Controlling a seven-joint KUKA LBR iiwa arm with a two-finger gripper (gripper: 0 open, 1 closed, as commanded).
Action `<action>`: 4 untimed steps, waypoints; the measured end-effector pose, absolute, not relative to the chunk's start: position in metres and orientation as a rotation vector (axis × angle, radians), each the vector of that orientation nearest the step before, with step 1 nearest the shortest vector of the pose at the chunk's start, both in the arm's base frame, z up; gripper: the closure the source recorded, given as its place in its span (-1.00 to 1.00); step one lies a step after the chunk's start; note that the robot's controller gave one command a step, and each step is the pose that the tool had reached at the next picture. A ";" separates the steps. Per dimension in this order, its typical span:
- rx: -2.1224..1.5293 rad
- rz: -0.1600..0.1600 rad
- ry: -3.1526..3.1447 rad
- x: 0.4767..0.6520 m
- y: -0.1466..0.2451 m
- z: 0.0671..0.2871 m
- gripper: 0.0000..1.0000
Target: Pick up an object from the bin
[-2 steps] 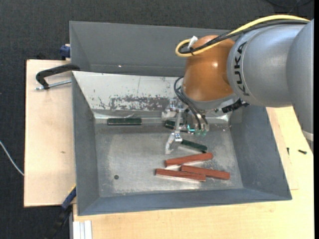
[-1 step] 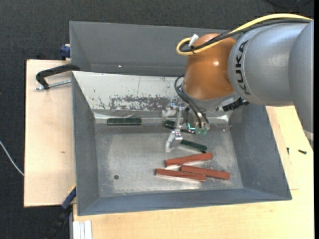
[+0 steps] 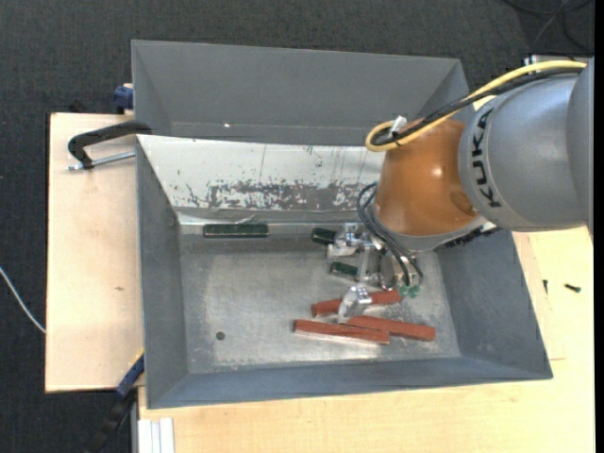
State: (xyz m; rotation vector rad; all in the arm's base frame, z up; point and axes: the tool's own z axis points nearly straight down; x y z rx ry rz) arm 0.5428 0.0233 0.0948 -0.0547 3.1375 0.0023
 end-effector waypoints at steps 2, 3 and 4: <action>-0.584 0.003 3.087 0.499 -0.014 0.085 1.00; -0.584 0.003 3.086 0.499 -0.014 0.085 1.00; -0.584 0.001 3.084 0.499 -0.001 0.118 1.00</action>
Offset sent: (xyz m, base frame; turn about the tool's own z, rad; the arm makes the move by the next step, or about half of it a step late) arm -0.0443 -0.0389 -0.0101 -0.3404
